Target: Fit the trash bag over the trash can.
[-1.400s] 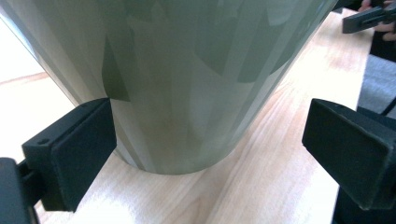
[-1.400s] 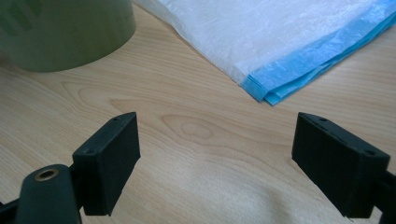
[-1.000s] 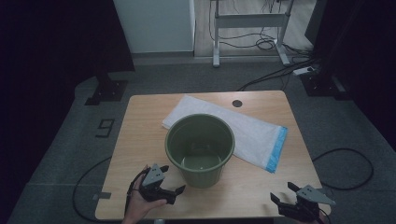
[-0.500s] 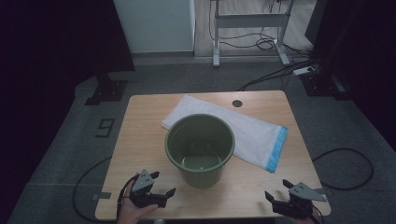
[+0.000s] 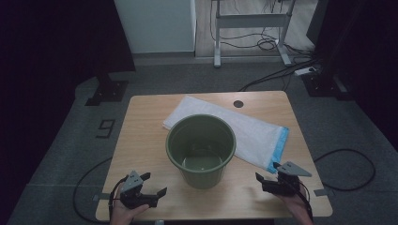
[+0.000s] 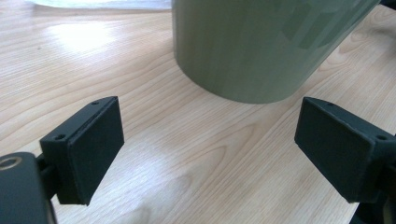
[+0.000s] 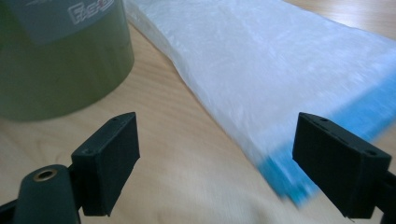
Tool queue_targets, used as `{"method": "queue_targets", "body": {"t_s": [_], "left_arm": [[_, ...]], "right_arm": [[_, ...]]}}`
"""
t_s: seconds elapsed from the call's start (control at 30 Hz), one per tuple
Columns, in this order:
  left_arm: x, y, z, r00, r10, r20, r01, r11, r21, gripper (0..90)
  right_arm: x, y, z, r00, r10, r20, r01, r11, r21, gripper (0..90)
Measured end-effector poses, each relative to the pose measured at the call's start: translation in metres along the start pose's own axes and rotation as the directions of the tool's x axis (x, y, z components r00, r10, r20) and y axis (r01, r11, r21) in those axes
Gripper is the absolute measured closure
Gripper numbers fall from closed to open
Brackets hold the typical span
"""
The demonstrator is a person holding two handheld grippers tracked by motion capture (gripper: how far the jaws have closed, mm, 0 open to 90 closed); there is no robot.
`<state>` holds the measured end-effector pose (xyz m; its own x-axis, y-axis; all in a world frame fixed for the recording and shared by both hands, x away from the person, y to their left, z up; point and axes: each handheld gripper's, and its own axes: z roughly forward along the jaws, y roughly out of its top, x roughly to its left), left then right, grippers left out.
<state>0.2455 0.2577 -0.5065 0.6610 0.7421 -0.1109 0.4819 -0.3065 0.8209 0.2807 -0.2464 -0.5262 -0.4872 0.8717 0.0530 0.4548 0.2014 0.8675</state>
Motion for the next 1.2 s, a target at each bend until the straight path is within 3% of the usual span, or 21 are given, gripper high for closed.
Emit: {"method": "queue_targets", "body": {"t_s": [0.2,0.3,0.73,0.77,1.07,1.13,1.2], "left_arm": [[0.004,-0.004,-0.003,0.9999,-0.013,-0.011,0.014,0.9999,0.009,8.1],[0.004,-0.003,-0.004,0.9998,-0.013,-0.012,0.013,0.9999,0.004,8.4],[0.005,-0.005,-0.003,0.9997,-0.011,-0.020,0.011,0.9998,0.016,9.1],[0.005,-0.005,-0.004,0.9997,-0.014,-0.022,0.014,0.9998,0.014,9.4],[0.007,-0.007,-0.007,0.9993,-0.030,-0.023,0.030,0.9995,0.006,10.4],[0.006,-0.007,-0.007,0.9993,-0.029,-0.022,0.029,0.9995,0.006,10.4],[0.006,-0.007,-0.007,0.9994,-0.028,-0.023,0.028,0.9996,0.007,10.5]], "right_arm": [[0.006,0.022,0.031,0.9991,-0.038,-0.022,0.038,0.998,0.044,14.3],[0.005,0.029,0.045,0.9991,-0.025,-0.033,0.027,0.998,0.056,14.3],[-0.006,0.025,0.078,1.0000,-0.004,0.004,0.004,0.989,0.150,17.7],[-0.007,0.024,0.081,0.9997,-0.009,0.025,0.004,0.985,0.170,20.0],[-0.011,0.022,0.086,0.9989,-0.015,0.044,0.006,0.978,0.210,38.0],[-0.011,0.021,0.084,0.9982,-0.022,0.056,0.009,0.977,0.211,44.7],[-0.012,0.020,0.082,0.9977,-0.017,0.066,0.004,0.980,0.201,57.9]]}}
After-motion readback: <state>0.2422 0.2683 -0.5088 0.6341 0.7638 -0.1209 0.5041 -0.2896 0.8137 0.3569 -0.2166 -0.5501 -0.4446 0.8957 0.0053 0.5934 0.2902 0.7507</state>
